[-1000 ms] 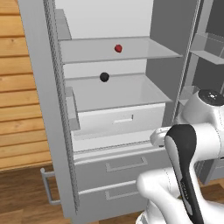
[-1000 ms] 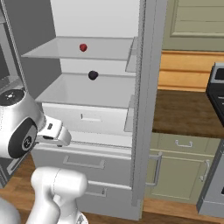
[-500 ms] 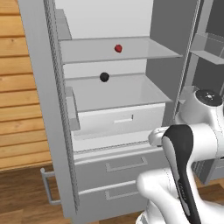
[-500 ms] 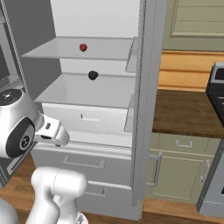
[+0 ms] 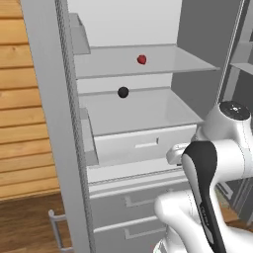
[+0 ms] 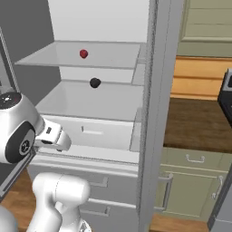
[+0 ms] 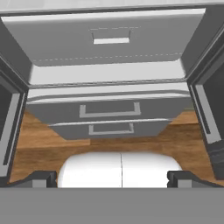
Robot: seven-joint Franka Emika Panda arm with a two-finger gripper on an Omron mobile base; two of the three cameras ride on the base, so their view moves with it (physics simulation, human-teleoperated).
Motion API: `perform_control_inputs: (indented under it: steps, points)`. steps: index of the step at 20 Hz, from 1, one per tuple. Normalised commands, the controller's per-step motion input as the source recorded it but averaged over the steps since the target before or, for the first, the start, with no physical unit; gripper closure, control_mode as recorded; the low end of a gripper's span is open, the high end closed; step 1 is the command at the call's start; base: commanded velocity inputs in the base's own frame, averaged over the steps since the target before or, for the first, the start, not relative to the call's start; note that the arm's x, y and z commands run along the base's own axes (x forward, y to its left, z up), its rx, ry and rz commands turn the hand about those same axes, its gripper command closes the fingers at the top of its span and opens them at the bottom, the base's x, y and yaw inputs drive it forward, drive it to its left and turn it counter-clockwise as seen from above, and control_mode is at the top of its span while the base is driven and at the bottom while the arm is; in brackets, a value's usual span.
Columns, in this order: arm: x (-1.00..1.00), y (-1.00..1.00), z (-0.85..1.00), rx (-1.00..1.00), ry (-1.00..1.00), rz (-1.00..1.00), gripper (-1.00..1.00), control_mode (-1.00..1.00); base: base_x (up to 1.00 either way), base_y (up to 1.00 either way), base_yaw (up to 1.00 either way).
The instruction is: Take the strawberry from the fridge and place it on top of the pancake, located on the dining counter.
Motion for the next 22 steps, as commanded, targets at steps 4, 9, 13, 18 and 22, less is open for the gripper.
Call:
perform_control_inputs:
  steps: [4,9,13,18,22]
  points:
    - [0.00,0.00,0.00,0.00,0.00,0.00,-1.00,1.00,0.54,0.27,0.00]
    - [0.00,0.00,0.00,0.00,0.00,0.00,-1.00,1.00,0.54,0.00,0.00]
    - [0.00,0.00,0.00,0.00,0.00,0.00,-1.00,1.00,0.60,0.00,0.00]
    - [0.00,0.00,0.00,0.00,0.00,0.00,-1.00,1.00,0.57,0.02,0.00]
    - [0.08,0.00,0.00,0.01,-0.03,0.00,-1.00,-1.00,0.31,0.00,0.00]
